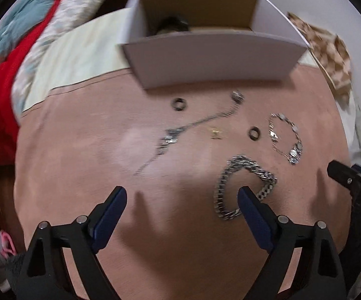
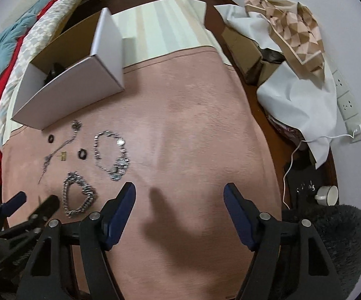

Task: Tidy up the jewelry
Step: 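Grasp the silver chain bracelet with the left tool while the right tool grasps the charm bracelet, then carry both silver bracelets into the white box and open both tools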

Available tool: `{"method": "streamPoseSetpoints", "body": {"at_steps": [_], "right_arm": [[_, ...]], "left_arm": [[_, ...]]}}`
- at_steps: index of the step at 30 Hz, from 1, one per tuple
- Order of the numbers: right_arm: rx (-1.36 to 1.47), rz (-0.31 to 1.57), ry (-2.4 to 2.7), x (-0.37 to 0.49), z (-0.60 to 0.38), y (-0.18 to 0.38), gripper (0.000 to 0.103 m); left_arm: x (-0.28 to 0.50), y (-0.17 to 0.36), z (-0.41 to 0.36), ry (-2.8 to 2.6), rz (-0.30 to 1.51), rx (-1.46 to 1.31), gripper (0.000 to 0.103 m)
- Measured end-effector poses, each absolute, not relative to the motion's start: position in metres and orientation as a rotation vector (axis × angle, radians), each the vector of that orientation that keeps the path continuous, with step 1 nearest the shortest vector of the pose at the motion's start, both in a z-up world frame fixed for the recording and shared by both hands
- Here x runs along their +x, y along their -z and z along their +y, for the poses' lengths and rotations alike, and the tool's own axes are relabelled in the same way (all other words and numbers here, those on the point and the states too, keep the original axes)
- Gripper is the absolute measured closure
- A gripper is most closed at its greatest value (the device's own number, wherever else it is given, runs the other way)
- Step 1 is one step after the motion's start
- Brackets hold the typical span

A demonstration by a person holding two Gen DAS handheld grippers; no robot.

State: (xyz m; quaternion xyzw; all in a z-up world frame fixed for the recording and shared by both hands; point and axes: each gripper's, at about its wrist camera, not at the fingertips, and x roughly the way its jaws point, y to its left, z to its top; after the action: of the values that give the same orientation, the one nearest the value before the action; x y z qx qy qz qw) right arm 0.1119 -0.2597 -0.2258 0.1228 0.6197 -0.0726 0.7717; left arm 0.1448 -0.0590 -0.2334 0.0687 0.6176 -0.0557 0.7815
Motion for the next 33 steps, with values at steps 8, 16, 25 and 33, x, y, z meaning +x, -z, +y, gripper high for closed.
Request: {"method": "streamPoseSetpoints", "body": {"at_steps": [8, 16, 25, 33], "right_arm": [[0.283, 1.360, 0.167, 0.113, -0.270, 0.233, 0.028], [0.302, 1.340, 0.108, 0.121, -0.253, 0.229, 0.028], [0.307, 1.319, 0.064, 0.135, -0.231, 0.225, 0.029], [0.164, 1.310, 0.073, 0.143, -0.206, 0.242, 0.055]], "left_arm": [[0.136, 0.234, -0.085, 0.240, 1.299, 0.204, 0.097], [0.146, 0.227, -0.050, 0.197, 1.301, 0.106, 0.098], [0.149, 0.199, -0.009, 0.151, 1.243, 0.026, 0.098], [0.154, 0.185, -0.015, 0.168, 1.207, 0.025, 0.098]]}}
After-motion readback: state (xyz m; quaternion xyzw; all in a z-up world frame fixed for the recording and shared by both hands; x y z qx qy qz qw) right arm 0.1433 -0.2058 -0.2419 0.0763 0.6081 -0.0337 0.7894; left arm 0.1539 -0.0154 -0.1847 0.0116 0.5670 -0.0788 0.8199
